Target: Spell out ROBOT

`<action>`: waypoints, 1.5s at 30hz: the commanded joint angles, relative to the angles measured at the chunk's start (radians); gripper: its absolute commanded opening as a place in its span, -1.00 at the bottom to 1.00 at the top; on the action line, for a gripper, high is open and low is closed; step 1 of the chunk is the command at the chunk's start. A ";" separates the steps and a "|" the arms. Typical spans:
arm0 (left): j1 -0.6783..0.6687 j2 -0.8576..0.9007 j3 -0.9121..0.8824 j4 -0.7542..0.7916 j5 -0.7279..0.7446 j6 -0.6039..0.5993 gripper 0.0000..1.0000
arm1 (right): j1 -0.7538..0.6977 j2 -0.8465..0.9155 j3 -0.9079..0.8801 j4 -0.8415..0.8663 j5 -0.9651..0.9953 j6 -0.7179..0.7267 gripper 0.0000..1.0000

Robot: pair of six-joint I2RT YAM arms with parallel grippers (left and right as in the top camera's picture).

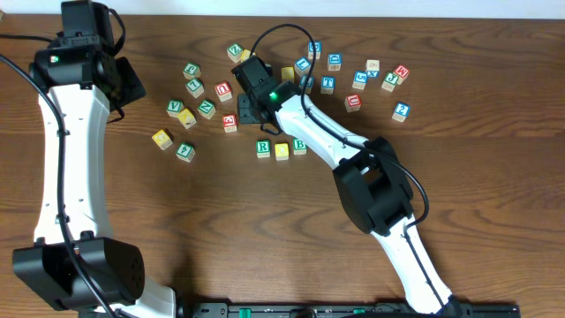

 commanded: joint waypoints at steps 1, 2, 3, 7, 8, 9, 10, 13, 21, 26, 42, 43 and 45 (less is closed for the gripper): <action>0.002 0.014 0.003 -0.003 -0.020 0.005 0.15 | 0.009 0.021 0.018 -0.014 0.024 0.011 -0.30; 0.002 0.014 0.003 -0.003 -0.020 0.005 0.15 | 0.009 0.021 0.018 -0.018 0.031 0.011 -0.34; 0.002 0.014 0.003 -0.003 -0.020 0.005 0.14 | 0.009 0.021 0.018 -0.021 0.038 0.010 -0.36; 0.002 0.014 0.003 -0.003 -0.020 0.005 0.14 | 0.009 0.021 0.018 -0.032 0.037 -0.005 -0.41; 0.002 0.014 0.003 -0.003 -0.020 0.005 0.15 | 0.009 0.021 0.018 -0.036 0.038 -0.015 -0.41; 0.002 0.014 0.003 -0.003 -0.020 0.005 0.14 | 0.009 0.021 0.018 -0.038 0.038 -0.021 -0.42; 0.002 0.014 0.003 -0.003 -0.020 0.005 0.15 | 0.009 0.020 0.018 -0.040 0.038 -0.033 -0.42; 0.002 0.014 0.003 -0.003 -0.020 0.005 0.14 | 0.009 0.019 0.018 -0.040 0.037 -0.058 -0.44; 0.003 0.014 0.003 -0.003 -0.020 0.005 0.14 | 0.009 -0.050 0.019 -0.049 0.029 -0.087 -0.46; 0.003 0.014 0.003 -0.003 -0.020 0.005 0.15 | 0.008 -0.164 0.019 -0.114 0.029 -0.103 -0.55; 0.003 0.014 0.003 -0.003 -0.020 0.005 0.15 | -0.072 -0.420 0.017 -0.573 0.068 -0.124 -0.49; 0.003 0.014 0.003 -0.003 -0.020 0.005 0.15 | -0.078 -0.417 0.010 -0.597 0.069 -0.124 -0.48; 0.002 0.014 0.003 -0.003 -0.020 0.005 0.15 | -0.087 -0.415 -0.017 -0.623 0.072 -0.124 -0.49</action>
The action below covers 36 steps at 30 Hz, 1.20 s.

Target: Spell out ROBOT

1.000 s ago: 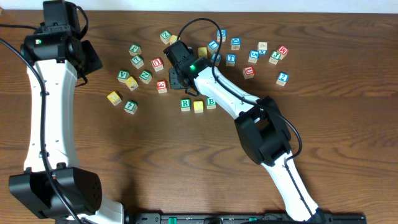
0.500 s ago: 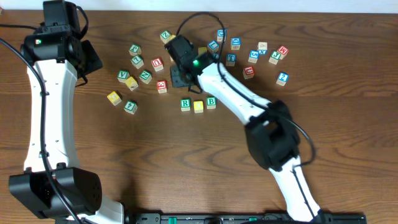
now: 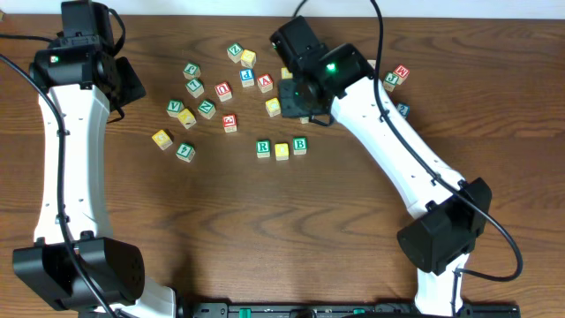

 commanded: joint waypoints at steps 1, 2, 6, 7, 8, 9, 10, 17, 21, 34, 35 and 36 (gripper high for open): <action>0.002 0.014 0.003 -0.003 -0.020 0.005 0.15 | -0.019 0.014 -0.052 -0.024 0.026 -0.008 -0.49; 0.002 0.014 0.003 -0.003 -0.020 0.005 0.14 | -0.022 0.014 -0.072 -0.021 0.025 -0.008 -0.47; 0.003 0.014 0.003 -0.003 -0.020 0.005 0.15 | -0.026 0.014 -0.189 0.016 0.025 0.004 -0.46; 0.003 0.014 0.003 -0.003 -0.020 0.005 0.14 | -0.026 0.014 -0.220 0.028 0.024 0.014 -0.45; 0.003 0.014 0.003 -0.003 -0.020 0.005 0.14 | -0.026 0.014 -0.250 0.040 0.024 0.020 -0.44; 0.003 0.014 0.003 -0.003 -0.020 0.005 0.14 | -0.026 0.014 -0.280 0.053 0.023 0.030 -0.44; 0.002 0.014 0.003 -0.003 -0.020 0.005 0.15 | -0.026 0.014 -0.306 0.064 0.020 0.036 -0.44; 0.003 0.014 0.003 -0.002 -0.020 0.005 0.15 | -0.038 0.014 -0.418 0.145 0.009 0.038 -0.42; 0.002 0.014 0.003 -0.002 -0.020 0.005 0.14 | -0.039 0.014 -0.460 0.210 0.010 0.038 -0.38; 0.003 0.014 0.003 -0.003 -0.020 0.005 0.14 | -0.041 0.014 -0.562 0.448 0.008 0.037 -0.34; 0.002 0.014 0.003 -0.002 -0.020 0.005 0.14 | -0.043 0.014 -0.552 0.439 0.002 0.037 -0.34; 0.003 0.014 0.003 -0.002 -0.020 0.005 0.14 | -0.045 0.014 -0.540 0.427 -0.009 0.037 -0.36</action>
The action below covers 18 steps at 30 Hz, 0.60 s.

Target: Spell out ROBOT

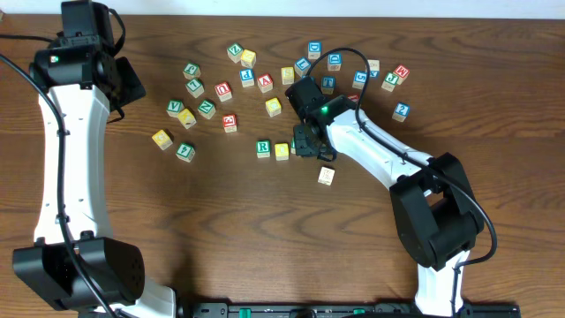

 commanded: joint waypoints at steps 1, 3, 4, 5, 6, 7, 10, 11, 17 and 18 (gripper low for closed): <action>0.003 0.014 0.003 -0.002 -0.020 0.005 0.15 | -0.014 -0.003 0.035 -0.026 -0.017 0.011 -0.38; 0.003 0.014 0.003 -0.002 -0.020 0.005 0.15 | -0.024 -0.011 0.067 -0.076 -0.037 0.011 -0.41; 0.003 0.014 0.003 -0.002 -0.020 0.005 0.15 | -0.029 -0.019 0.077 -0.098 -0.040 0.011 -0.41; 0.003 0.014 0.003 -0.002 -0.020 0.005 0.15 | -0.035 -0.026 0.087 -0.125 -0.043 0.011 -0.41; 0.002 0.014 0.003 -0.002 -0.020 0.005 0.15 | -0.040 -0.038 0.093 -0.152 -0.047 0.010 -0.40; 0.003 0.014 0.003 -0.002 -0.020 0.005 0.15 | -0.045 -0.049 0.094 -0.175 -0.053 0.010 -0.40; 0.002 0.014 0.003 -0.002 -0.020 0.005 0.15 | -0.064 -0.080 0.094 -0.260 -0.078 0.010 -0.39; 0.002 0.014 0.003 -0.002 -0.020 0.005 0.14 | -0.068 -0.084 0.094 -0.283 -0.078 0.010 -0.39; 0.002 0.014 0.003 -0.002 -0.002 -0.002 0.15 | -0.072 -0.085 0.074 -0.359 -0.114 -0.006 -0.84; 0.002 0.014 0.003 -0.002 0.005 -0.002 0.15 | -0.068 -0.085 0.068 -0.358 -0.115 -0.008 -0.92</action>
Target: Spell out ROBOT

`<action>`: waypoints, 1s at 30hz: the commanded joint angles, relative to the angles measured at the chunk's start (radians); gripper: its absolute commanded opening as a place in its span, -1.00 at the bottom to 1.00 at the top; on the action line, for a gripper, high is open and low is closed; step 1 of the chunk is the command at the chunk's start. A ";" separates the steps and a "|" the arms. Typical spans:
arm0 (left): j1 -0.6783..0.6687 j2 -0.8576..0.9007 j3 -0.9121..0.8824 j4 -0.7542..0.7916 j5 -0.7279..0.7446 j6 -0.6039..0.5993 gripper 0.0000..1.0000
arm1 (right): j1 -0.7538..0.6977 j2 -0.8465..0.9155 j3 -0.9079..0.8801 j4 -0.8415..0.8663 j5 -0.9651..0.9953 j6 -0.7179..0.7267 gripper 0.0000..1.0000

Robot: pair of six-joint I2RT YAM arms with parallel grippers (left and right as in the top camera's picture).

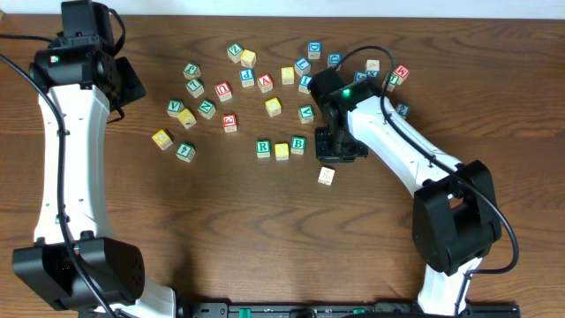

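Observation:
A row of three blocks lies mid-table: a green R block (263,147), a yellow block (282,151) and a green B block (299,144). A cream block (327,176) lies alone just in front of the row's right end. My right gripper (341,144) hangs low just right of the B block and behind the cream block. Its jaws are hidden under the wrist. My left gripper (129,84) is far off at the back left, and its jaws cannot be made out.
Several loose letter blocks are scattered behind the row, from a yellow block (161,139) on the left to a blue block (403,109) on the right. A green block (306,113) and a yellow one (274,107) lie closest behind the row.
My right gripper has moved from right against the B block to a spot a little further right. The cream block and the row lie as before. The left arm is unchanged.
With R, yellow and B lined up, my right gripper was first among the back blocks left of centre, then over blocks behind the row. Later it was at the B block with a cream block newly lying in front. Now it sits right of B.

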 commanded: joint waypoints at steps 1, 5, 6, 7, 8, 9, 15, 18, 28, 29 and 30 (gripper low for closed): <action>0.002 0.014 0.003 -0.003 0.009 -0.002 0.15 | 0.011 -0.019 -0.013 0.002 -0.027 -0.006 -0.98; 0.002 0.014 0.003 -0.003 0.014 -0.002 0.14 | 0.030 -0.019 -0.035 0.009 -0.027 -0.005 -0.98; 0.002 0.014 0.003 -0.003 0.015 -0.002 0.14 | 0.035 -0.019 -0.039 0.011 -0.026 -0.005 -0.97; 0.002 0.014 0.003 -0.003 0.017 -0.002 0.15 | 0.040 -0.019 -0.041 0.013 -0.026 -0.005 -0.97; 0.002 0.014 0.003 -0.003 0.017 -0.002 0.14 | 0.045 -0.019 -0.043 0.014 -0.025 -0.005 -0.98; 0.002 0.014 0.003 -0.003 0.017 -0.002 0.15 | 0.048 -0.019 -0.045 0.018 -0.026 -0.005 -0.97; 0.002 0.014 0.003 -0.003 0.017 -0.002 0.14 | 0.073 -0.019 -0.087 0.061 -0.022 0.018 -0.97; 0.002 0.014 0.003 -0.003 0.017 -0.002 0.14 | 0.083 -0.019 -0.117 0.093 -0.009 0.041 -0.98; 0.002 0.014 0.003 -0.003 0.017 -0.002 0.15 | 0.087 -0.019 -0.135 0.160 0.009 0.044 -0.98; 0.002 0.014 0.003 -0.003 0.017 -0.002 0.15 | 0.088 -0.019 -0.135 0.160 0.013 0.043 -0.98; 0.002 0.014 0.003 -0.003 0.017 -0.002 0.14 | 0.088 -0.019 -0.135 0.159 0.020 0.044 -0.98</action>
